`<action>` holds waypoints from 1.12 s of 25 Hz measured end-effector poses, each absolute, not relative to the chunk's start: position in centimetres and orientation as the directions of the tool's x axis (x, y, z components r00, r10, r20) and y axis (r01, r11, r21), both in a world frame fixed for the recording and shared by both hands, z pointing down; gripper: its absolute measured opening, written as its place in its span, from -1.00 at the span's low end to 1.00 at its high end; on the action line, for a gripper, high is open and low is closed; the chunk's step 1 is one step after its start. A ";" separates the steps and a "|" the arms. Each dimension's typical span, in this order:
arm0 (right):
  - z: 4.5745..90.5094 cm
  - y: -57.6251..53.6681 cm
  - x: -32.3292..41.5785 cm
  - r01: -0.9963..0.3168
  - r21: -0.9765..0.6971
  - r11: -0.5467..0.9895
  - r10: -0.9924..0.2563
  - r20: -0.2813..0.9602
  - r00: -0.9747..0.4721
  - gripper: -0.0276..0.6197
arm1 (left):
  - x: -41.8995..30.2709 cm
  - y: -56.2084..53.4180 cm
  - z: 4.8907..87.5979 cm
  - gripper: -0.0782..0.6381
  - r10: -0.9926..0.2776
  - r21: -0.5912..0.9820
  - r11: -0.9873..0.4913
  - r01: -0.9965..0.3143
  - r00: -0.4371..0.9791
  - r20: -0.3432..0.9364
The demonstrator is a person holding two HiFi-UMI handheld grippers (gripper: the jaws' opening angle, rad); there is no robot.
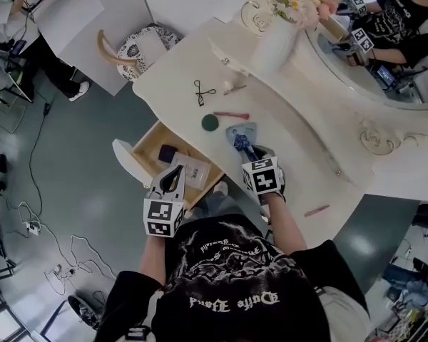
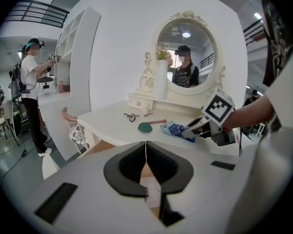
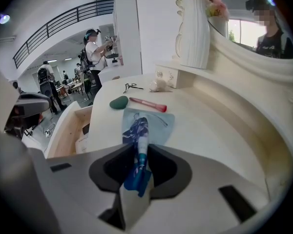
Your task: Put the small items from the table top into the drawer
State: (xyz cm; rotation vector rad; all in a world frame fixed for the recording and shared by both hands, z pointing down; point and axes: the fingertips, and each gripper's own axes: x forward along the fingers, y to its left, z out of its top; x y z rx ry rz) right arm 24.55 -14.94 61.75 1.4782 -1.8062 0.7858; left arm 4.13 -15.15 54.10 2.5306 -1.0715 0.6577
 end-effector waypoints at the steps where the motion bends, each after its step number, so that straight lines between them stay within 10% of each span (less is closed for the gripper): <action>1: 61.8 -14.9 24.6 -0.983 -0.041 0.177 -0.584 0.800 -0.139 -0.62 | 4.2 -15.2 54.1 -0.73 -0.594 0.110 -0.664 -0.740 0.611 0.523; 28: 58.1 -14.8 21.0 -0.991 -0.018 0.130 -0.684 0.722 -0.103 -0.81 | -2.9 -15.5 53.8 -0.73 -0.669 0.136 -0.569 -0.811 0.553 0.497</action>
